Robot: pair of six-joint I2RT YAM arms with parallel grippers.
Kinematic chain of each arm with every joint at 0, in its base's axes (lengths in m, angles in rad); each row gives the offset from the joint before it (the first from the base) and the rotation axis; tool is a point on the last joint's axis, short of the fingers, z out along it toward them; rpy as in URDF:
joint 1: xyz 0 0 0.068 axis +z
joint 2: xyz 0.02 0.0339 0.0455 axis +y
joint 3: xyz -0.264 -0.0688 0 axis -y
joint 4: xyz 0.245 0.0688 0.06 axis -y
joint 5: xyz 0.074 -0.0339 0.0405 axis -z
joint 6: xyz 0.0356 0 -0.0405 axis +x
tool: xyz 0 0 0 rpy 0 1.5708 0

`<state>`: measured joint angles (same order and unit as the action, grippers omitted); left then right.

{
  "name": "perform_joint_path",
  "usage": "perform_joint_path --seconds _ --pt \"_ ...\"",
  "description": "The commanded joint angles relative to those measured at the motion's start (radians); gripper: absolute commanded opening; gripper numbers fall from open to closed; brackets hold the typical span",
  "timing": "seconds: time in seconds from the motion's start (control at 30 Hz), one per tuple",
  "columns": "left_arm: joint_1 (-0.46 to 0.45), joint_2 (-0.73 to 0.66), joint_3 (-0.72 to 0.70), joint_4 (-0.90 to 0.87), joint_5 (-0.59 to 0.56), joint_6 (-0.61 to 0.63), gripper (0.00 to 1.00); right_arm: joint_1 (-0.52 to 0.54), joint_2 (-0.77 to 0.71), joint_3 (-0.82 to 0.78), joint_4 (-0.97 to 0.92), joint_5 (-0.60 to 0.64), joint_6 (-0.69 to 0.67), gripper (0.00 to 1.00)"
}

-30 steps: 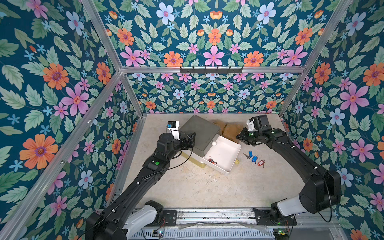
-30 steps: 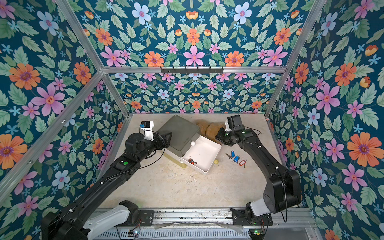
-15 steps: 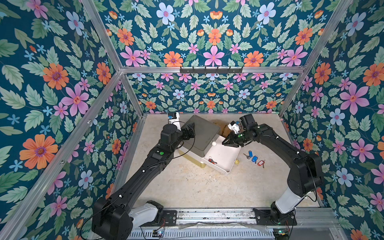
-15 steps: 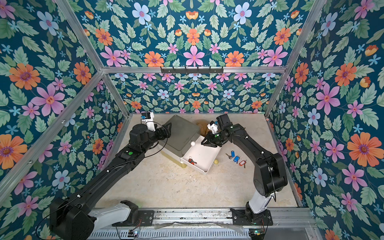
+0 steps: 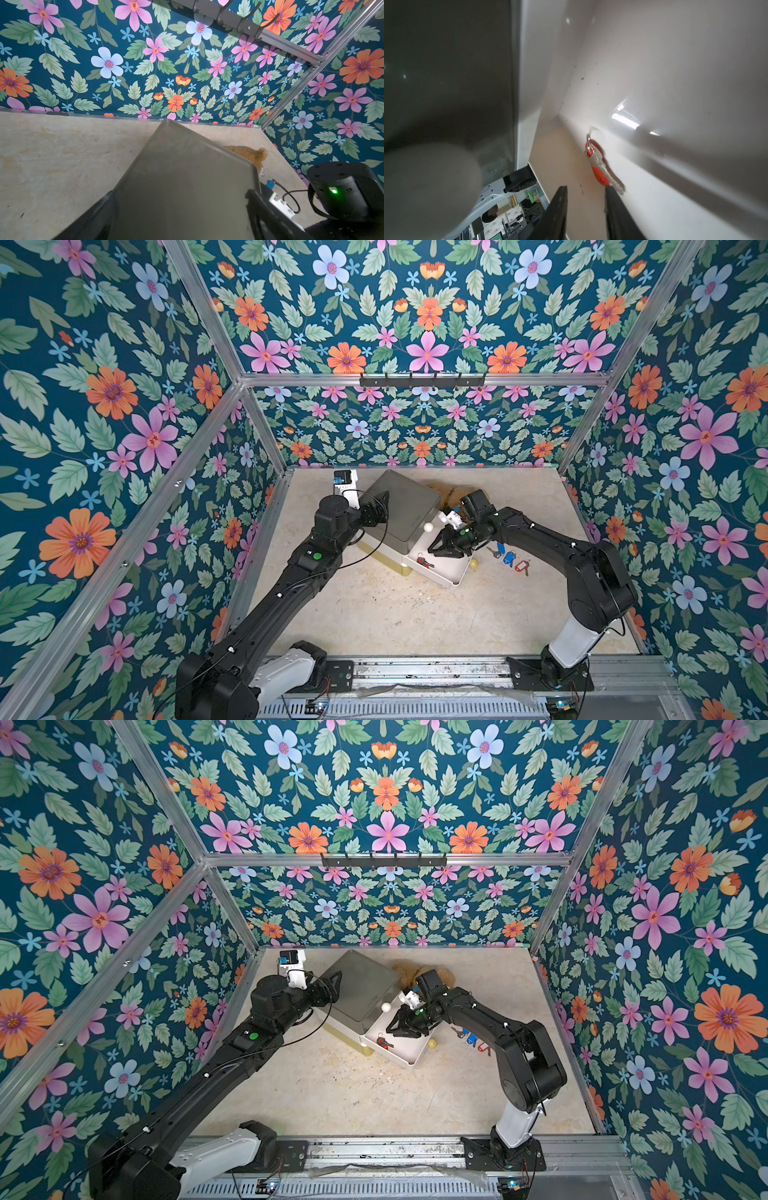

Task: Take the keys out of the drawer
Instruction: Pick up the key from the drawer.

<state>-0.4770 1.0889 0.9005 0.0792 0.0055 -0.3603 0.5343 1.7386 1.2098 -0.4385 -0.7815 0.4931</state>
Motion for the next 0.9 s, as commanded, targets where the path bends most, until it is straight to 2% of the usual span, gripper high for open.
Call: perform_joint_path --seconds 0.0,0.17,0.37,0.53,0.87 --pt "0.001 -0.007 0.0 0.004 0.022 0.012 0.99 0.003 0.03 0.011 0.065 -0.012 0.024 0.35" --pt "0.001 -0.012 -0.002 0.001 0.019 0.016 0.99 0.007 0.087 0.06 0.013 0.005 -0.02 0.34" --pt "0.001 -0.012 0.002 -0.007 0.011 0.024 0.99 0.014 0.111 0.066 0.023 0.002 -0.01 0.33" --pt "0.002 -0.017 0.0 -0.016 0.007 0.036 0.99 0.023 0.098 0.026 0.099 -0.006 0.049 0.33" --pt "0.002 -0.059 -0.027 -0.035 0.01 0.04 0.99 0.043 0.053 -0.059 0.208 0.085 0.148 0.33"
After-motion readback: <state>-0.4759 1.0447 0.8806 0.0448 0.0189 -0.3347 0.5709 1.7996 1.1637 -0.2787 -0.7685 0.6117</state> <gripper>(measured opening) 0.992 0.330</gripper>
